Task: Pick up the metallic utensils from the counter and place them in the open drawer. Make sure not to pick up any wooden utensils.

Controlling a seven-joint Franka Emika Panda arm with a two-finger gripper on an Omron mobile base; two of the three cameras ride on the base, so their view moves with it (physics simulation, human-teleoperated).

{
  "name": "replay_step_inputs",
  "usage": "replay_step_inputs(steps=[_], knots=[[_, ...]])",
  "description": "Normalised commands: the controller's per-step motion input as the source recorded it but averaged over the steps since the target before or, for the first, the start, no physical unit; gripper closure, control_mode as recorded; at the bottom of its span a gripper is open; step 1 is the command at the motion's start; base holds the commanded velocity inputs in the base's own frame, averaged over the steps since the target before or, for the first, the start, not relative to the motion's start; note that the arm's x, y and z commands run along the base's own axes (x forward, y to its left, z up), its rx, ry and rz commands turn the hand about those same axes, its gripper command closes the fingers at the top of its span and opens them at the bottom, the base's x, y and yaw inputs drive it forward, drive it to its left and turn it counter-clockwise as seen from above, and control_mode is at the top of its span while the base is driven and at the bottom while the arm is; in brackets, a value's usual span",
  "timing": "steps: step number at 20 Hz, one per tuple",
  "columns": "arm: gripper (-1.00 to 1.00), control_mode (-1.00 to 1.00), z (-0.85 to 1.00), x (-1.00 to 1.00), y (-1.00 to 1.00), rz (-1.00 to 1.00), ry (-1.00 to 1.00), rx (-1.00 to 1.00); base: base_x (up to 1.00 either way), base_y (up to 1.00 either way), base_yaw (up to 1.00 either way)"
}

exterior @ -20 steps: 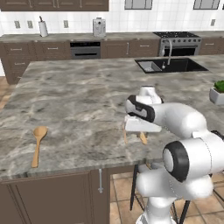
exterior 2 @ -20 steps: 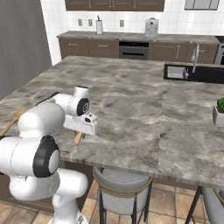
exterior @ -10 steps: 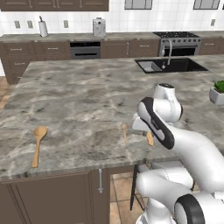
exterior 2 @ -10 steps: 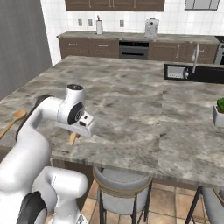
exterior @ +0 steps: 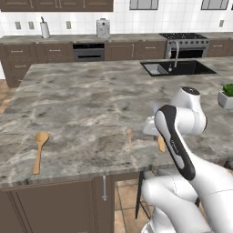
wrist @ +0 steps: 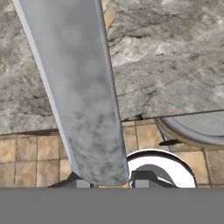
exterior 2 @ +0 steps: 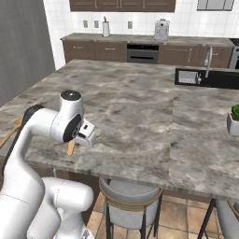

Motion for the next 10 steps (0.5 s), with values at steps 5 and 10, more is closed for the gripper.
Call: replay_step_inputs(steps=[5, 10], knots=[[1.0, -1.0, 0.45, -0.27, 0.0, 0.0, -0.18, 0.02, 0.0, 0.0, 0.0], [1.0, -1.0, 0.56, -0.27, 0.0, 0.0, -0.17, 0.01, 0.0, 0.0, 0.0]])
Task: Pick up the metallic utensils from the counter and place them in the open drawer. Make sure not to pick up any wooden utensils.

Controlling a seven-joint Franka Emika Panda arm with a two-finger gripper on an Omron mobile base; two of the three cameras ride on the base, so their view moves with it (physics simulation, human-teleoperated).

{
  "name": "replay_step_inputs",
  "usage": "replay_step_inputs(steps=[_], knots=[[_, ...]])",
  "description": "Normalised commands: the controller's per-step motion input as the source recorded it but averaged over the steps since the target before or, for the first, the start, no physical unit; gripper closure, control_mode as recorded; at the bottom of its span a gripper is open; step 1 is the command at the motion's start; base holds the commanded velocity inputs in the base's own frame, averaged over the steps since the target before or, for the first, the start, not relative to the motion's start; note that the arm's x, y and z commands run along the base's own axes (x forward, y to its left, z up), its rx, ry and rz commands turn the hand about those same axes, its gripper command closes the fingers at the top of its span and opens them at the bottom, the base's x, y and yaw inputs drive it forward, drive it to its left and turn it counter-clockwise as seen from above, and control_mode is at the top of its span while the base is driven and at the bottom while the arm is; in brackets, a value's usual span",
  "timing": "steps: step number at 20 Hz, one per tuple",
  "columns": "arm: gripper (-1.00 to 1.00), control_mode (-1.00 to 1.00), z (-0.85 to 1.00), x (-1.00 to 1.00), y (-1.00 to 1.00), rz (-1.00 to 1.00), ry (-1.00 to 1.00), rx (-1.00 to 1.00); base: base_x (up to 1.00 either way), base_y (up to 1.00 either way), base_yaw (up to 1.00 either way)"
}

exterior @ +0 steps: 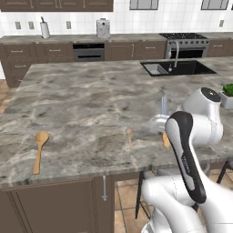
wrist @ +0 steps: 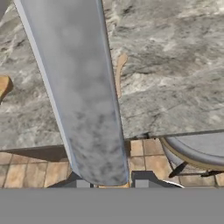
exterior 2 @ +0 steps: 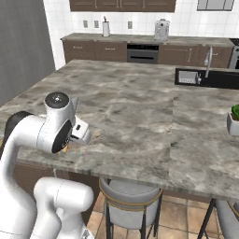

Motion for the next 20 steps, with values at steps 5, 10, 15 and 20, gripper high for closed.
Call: replay_step_inputs(steps=[5, 10, 15, 20], knots=[[1.0, -1.0, 0.43, -0.28, 0.0, 0.0, -0.1, 0.0, 0.0, 0.0, 0.0], [1.0, 1.0, 0.05, -0.12, 0.0, 0.0, -0.01, 0.0, -0.74, -0.04, 0.0], [1.0, 1.0, 0.0, 0.0, 0.0, 0.0, 0.0, 0.0, -1.0, -0.38, 0.0], [1.0, 1.0, 0.0, 0.0, 0.0, 0.0, 0.0, 0.0, -0.81, -0.96, 0.0]])
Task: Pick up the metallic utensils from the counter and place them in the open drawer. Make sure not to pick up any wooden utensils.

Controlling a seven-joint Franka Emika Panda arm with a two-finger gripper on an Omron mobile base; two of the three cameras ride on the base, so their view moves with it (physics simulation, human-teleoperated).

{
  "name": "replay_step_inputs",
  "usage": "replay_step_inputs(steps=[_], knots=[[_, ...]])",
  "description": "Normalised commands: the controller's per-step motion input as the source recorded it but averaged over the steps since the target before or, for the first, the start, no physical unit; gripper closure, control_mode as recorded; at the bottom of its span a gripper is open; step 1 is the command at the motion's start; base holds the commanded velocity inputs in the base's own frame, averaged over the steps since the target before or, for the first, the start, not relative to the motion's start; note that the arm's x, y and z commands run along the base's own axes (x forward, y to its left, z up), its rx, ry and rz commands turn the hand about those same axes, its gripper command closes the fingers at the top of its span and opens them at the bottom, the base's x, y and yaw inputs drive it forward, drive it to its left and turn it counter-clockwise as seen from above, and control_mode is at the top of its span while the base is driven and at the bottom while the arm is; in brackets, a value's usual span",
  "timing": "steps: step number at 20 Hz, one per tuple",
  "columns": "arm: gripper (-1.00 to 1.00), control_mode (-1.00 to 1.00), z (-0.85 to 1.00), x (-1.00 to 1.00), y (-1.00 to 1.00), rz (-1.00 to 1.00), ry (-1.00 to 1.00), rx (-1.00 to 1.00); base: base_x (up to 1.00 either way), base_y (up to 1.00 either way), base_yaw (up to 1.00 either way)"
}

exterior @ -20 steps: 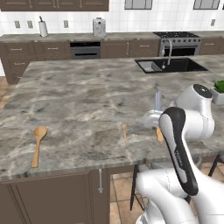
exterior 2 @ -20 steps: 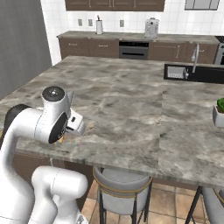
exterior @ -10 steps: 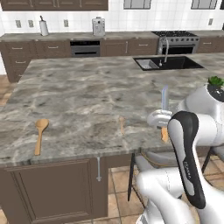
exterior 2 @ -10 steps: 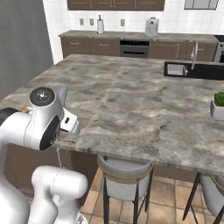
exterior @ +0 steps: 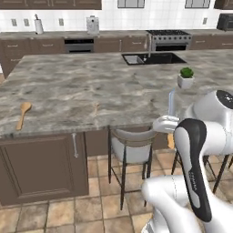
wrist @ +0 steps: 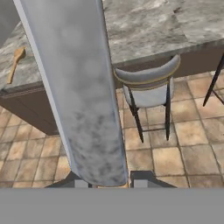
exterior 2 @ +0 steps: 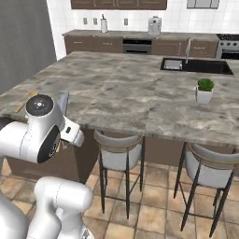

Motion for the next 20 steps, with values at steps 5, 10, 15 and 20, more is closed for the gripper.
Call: replay_step_inputs(steps=[5, 10, 15, 20], knots=[[1.0, 1.0, 0.0, 0.0, 0.0, 0.0, 0.0, 0.0, -0.41, -1.0, 0.0], [1.0, 1.0, 0.0, 0.0, 0.0, 0.0, 0.0, 0.0, -0.2, -1.0, 0.0], [1.0, 1.0, 0.0, 0.0, 0.0, 0.0, 0.0, 0.0, -0.16, -1.0, 0.0], [1.0, 1.0, 0.0, 0.0, 0.0, 0.0, 0.0, 0.0, -0.16, -1.0, 0.0]])
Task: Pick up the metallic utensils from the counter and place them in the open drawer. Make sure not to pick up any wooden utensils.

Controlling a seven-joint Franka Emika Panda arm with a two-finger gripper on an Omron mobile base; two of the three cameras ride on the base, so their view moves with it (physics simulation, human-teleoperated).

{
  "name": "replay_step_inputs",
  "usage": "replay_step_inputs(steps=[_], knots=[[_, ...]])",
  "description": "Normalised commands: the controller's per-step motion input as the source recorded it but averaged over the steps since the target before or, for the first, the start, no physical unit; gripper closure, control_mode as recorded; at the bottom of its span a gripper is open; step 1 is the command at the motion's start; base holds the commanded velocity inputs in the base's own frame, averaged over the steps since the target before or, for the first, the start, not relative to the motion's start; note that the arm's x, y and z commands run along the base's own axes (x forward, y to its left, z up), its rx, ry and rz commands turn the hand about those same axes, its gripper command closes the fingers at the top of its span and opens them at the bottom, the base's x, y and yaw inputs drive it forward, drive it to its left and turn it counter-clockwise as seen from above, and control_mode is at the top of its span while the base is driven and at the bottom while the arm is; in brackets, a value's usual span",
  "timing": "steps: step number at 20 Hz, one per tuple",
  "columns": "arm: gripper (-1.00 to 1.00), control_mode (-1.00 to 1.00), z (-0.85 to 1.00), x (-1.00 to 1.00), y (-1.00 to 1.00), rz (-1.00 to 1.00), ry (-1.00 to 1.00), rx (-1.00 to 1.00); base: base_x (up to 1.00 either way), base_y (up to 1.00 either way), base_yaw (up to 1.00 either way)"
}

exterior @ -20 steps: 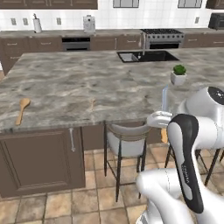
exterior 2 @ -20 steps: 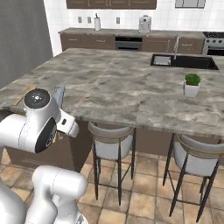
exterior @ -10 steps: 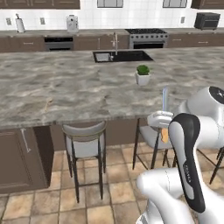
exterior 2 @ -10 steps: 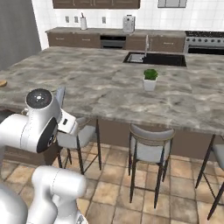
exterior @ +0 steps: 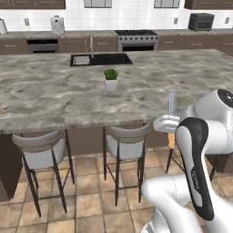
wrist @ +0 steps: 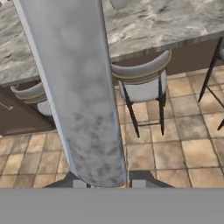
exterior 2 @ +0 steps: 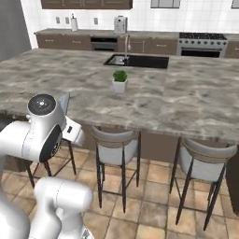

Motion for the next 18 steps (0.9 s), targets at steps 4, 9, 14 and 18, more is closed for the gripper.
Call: replay_step_inputs(steps=[4, 9, 14, 18], knots=[[1.0, 1.0, 0.0, 0.0, 0.0, 0.0, 0.0, 0.0, -0.14, -1.0, 0.0], [1.0, 1.0, 0.0, 0.0, 0.0, 0.0, 0.0, 0.0, -0.12, -1.0, 0.0], [1.0, 1.0, 0.0, 0.0, 0.0, 0.0, 0.0, 0.0, -0.13, -1.0, 0.0], [1.0, 1.0, 0.0, 0.0, 0.0, 0.0, 0.0, 0.0, -0.14, -1.0, 0.0]])
